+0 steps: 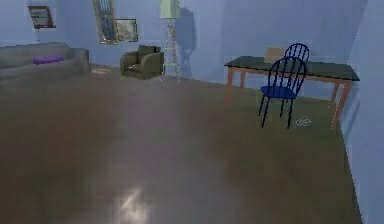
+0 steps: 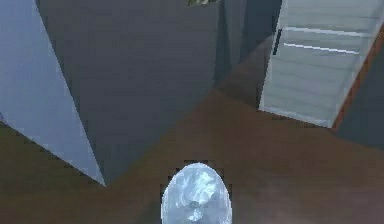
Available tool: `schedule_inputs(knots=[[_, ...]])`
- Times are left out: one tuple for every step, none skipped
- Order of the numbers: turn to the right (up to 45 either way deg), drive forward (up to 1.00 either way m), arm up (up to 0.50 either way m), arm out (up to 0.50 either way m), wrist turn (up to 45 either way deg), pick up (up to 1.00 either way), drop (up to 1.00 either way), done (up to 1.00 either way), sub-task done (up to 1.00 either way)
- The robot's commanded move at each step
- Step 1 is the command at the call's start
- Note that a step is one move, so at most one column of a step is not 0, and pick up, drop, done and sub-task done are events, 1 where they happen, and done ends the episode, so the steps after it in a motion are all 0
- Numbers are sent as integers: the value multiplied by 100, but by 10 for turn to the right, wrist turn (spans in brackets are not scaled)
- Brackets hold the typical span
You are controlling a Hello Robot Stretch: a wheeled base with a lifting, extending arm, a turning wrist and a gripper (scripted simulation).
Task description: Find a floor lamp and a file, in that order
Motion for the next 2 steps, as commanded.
schedule_inputs(knots=[[0, 100, 0, 0, 0, 0, 0, 0, 0], [0, 100, 0, 0, 0, 0, 0, 0, 0]])
